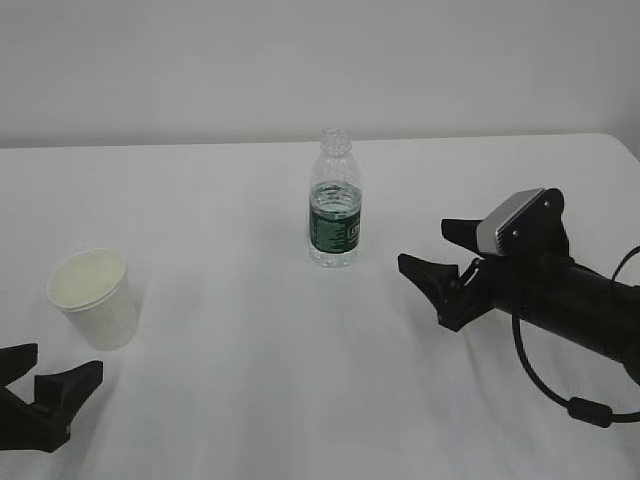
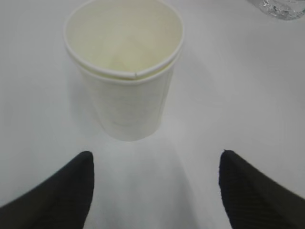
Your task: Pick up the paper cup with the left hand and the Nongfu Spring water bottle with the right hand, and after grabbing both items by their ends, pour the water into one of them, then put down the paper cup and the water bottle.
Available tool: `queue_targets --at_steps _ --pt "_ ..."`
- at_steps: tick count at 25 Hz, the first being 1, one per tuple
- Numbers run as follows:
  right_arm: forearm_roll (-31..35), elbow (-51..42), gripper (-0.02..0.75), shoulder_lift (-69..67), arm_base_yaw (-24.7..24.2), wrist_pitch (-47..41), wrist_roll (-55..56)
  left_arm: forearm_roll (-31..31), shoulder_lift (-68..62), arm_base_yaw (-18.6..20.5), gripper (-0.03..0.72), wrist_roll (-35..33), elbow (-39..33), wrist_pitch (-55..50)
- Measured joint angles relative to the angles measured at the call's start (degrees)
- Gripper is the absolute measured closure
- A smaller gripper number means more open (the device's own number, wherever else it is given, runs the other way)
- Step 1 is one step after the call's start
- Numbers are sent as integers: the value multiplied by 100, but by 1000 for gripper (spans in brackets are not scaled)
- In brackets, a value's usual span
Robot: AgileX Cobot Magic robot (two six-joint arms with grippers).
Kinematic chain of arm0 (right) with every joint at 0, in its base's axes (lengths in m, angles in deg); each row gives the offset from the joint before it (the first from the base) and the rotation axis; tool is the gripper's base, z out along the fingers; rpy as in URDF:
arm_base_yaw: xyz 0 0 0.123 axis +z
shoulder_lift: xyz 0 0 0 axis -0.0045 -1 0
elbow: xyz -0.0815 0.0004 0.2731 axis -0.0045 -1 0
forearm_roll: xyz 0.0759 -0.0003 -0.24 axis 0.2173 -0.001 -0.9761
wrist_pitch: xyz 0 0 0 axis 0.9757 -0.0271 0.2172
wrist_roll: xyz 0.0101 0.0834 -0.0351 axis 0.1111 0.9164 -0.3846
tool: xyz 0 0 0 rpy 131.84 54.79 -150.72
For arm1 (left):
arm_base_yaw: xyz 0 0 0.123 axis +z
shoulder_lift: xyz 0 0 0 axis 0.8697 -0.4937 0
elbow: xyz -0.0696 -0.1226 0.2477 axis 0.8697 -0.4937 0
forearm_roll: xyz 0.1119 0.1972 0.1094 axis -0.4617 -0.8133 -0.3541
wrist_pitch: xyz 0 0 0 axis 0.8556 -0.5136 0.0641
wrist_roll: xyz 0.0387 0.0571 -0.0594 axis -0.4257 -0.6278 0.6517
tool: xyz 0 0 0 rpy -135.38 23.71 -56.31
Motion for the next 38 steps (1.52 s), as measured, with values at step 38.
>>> queue_targets --at_steps 38 --pt "-519 1485 130 -1186 348 0 471 -21 0 0 101 0 0 0"
